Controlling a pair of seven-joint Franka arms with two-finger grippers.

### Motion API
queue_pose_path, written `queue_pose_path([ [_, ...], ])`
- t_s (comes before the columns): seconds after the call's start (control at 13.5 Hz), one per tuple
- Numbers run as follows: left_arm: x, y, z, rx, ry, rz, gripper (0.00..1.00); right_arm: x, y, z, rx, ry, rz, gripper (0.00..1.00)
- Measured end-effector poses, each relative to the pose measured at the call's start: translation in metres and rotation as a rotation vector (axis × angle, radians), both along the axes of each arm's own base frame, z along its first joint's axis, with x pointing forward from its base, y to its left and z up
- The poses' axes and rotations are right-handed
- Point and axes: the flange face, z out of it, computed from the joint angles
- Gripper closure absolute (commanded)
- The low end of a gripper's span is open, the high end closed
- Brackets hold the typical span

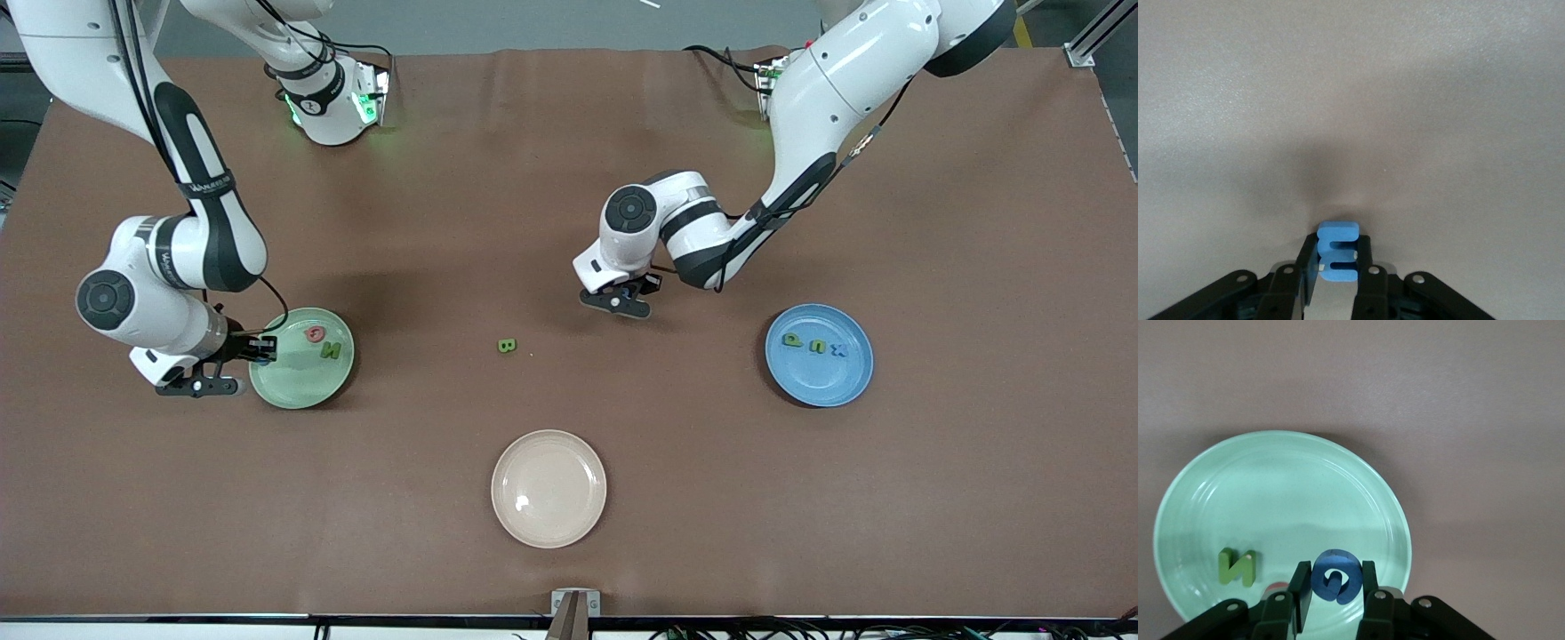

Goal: Sort upper and lower case letters into plates
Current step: 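Grasp the blue E with the left gripper while the right gripper carries G, then drop the E into the blue plate while the right gripper releases G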

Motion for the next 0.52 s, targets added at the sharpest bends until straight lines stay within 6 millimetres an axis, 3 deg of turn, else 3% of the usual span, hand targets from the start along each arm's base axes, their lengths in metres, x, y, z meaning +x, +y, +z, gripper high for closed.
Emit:
queue_pose_path([
  [0.22,0.008,0.005,0.001,0.0,-0.008,0.014,0.87,0.0,0.0,-0.017,-0.002,0.003,0.0,0.99],
  [0.52,0.063,0.039,0.024,-0.013,-0.073,0.091,0.88,-0.002,-0.004,-0.034,-0.003,0.016,-0.005,0.97],
])
